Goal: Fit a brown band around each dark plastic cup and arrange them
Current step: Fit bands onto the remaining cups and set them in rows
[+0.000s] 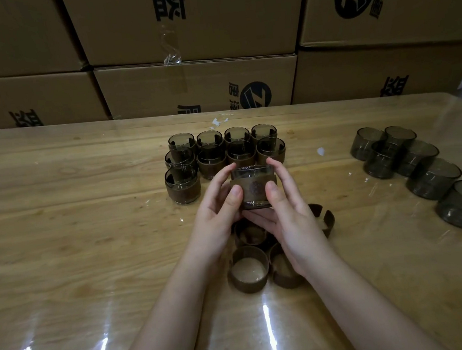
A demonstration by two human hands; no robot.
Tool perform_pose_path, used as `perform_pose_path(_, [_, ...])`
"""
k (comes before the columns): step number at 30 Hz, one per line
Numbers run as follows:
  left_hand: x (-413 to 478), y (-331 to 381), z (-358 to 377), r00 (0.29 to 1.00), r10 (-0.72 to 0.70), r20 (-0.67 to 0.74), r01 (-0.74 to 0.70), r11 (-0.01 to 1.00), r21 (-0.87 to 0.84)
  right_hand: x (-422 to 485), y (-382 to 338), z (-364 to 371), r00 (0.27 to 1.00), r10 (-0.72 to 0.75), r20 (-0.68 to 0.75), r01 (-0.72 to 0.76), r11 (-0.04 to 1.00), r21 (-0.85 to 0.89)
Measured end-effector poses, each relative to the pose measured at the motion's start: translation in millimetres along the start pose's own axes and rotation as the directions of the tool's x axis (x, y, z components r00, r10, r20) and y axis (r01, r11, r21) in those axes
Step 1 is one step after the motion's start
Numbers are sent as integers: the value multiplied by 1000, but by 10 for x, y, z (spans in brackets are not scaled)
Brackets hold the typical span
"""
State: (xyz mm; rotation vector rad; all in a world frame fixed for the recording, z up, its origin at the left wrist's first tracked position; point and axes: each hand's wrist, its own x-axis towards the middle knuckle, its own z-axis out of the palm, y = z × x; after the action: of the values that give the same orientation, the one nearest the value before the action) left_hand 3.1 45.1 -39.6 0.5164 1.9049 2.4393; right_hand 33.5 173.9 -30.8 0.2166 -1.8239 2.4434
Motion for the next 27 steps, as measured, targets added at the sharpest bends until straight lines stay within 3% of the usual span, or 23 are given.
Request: perform_pose_path(27, [-23,70,71,1000,0,-21,0,999,-32,9,18,5,999,-7,-44,7,1000,-8])
